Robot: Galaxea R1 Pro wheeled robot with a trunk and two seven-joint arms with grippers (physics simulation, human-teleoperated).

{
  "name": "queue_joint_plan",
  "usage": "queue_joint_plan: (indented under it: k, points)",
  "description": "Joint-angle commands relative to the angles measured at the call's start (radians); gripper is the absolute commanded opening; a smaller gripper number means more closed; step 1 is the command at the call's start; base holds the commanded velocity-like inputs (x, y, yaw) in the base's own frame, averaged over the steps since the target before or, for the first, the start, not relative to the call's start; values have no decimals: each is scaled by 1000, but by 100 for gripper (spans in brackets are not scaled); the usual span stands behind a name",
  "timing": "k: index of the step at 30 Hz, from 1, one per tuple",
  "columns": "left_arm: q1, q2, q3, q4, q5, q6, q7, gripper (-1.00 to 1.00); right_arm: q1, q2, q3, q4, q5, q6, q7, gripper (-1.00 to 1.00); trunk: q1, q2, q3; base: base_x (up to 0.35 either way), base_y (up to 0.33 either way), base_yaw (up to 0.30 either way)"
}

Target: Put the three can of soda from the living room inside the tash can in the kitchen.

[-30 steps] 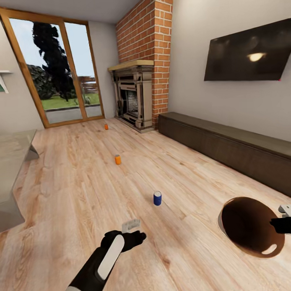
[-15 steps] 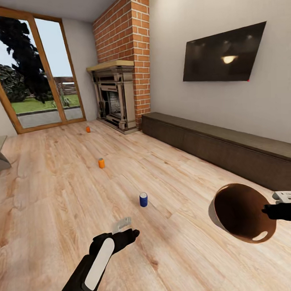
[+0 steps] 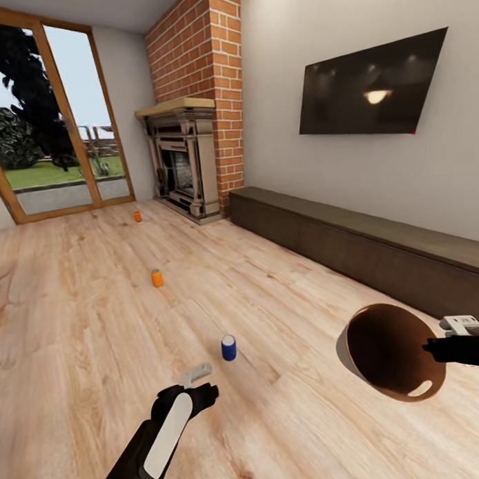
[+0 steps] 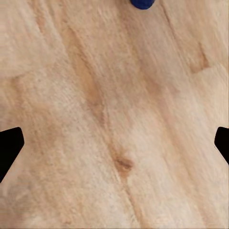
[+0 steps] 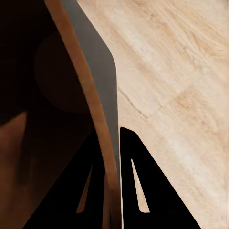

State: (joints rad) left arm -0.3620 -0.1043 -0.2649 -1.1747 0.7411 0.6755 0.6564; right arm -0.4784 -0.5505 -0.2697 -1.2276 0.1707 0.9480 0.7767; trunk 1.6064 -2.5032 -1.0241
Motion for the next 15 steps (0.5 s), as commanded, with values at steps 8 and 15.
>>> queue_joint_plan:
  k: [8,15]
  points:
    - [-17,-11,-51,90,-5,-11,26,100,0,24,1,-4,35,-9,4,-100,0,0,0,319,-193,0]
    - [-23,-7,-75,110,-7,-14,61,100,0,46,55,-6,73,-9,3,-100,0,0,0,307,-209,0]
